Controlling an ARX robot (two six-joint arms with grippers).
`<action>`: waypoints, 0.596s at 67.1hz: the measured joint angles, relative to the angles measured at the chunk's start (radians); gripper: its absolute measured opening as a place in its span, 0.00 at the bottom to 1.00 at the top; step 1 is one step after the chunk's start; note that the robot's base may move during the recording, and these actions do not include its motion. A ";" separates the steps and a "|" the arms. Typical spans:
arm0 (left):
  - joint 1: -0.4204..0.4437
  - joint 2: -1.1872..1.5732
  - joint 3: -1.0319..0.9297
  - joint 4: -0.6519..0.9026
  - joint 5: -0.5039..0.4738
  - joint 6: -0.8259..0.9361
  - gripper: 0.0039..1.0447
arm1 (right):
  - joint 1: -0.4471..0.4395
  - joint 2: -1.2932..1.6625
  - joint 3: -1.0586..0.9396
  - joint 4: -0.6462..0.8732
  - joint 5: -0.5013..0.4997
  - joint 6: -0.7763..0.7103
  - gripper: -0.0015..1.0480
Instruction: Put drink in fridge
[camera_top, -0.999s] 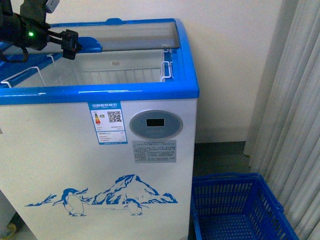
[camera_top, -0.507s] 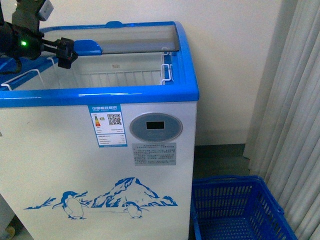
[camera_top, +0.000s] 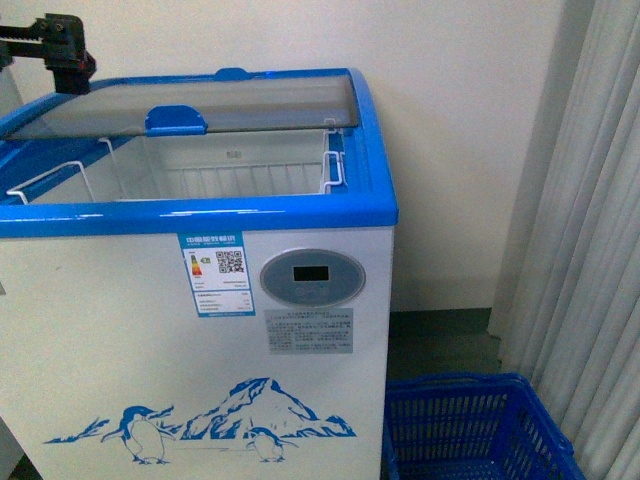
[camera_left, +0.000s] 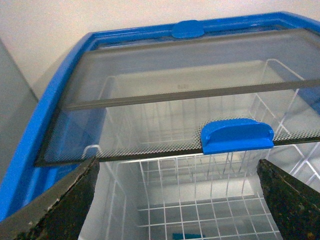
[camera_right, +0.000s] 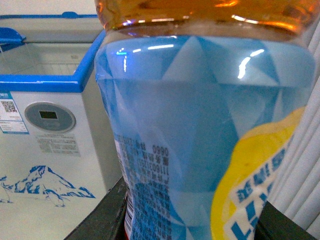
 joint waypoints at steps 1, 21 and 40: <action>0.000 -0.007 -0.007 0.002 -0.003 -0.001 0.92 | 0.000 0.000 0.000 0.000 0.000 0.000 0.38; -0.036 -0.374 -0.374 0.111 -0.061 -0.058 0.92 | 0.000 0.000 0.000 0.000 0.000 0.000 0.38; -0.066 -0.592 -0.617 0.162 -0.180 -0.092 0.92 | 0.000 0.000 0.000 0.000 -0.001 0.000 0.38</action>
